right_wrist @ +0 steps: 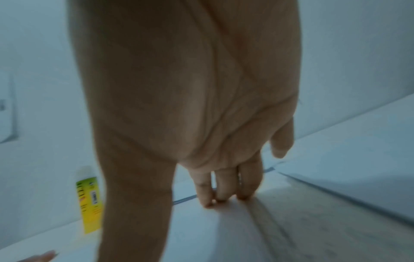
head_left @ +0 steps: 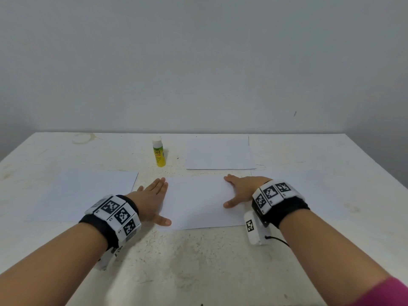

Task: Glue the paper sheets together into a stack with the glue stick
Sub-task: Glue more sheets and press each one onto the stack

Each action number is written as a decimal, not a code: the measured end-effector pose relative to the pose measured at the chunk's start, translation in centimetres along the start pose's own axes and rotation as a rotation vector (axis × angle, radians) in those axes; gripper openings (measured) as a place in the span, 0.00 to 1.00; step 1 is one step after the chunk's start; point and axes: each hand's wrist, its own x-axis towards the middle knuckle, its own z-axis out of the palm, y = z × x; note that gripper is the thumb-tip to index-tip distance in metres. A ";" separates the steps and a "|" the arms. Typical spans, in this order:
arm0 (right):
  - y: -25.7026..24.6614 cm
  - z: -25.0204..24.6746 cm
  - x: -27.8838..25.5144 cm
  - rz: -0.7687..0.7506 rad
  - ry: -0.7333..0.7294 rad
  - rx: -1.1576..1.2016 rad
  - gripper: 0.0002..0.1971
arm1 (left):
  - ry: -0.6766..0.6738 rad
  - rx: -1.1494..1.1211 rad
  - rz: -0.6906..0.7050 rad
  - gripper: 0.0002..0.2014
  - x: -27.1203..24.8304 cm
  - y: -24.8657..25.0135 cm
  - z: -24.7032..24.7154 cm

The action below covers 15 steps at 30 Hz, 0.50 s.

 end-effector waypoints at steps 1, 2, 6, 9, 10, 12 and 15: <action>-0.8 -0.1 0.1 0.024 0.028 -0.036 0.47 | 0.001 0.001 -0.002 0.58 0.0 0.0 0.0; -1.7 -0.2 0.1 0.041 0.063 -0.058 0.44 | 0.001 0.002 -0.004 0.58 0.0 0.1 0.0; -7.4 1.1 1.0 -0.069 0.164 -0.060 0.48 | -0.004 -0.004 -0.006 0.59 0.2 0.0 -0.1; -10.7 2.8 2.2 -0.131 0.161 -0.040 0.56 | -0.002 -0.003 -0.007 0.59 0.3 0.0 0.0; -11.1 3.1 2.5 -0.125 0.168 -0.072 0.58 | 0.001 -0.003 -0.008 0.59 0.3 0.0 0.1; -10.8 3.1 2.6 -0.128 0.186 -0.138 0.60 | 0.004 -0.006 -0.009 0.59 0.2 0.0 0.1; -8.9 2.8 2.2 -0.159 0.176 -0.199 0.62 | 0.001 -0.010 -0.007 0.58 0.2 0.0 0.0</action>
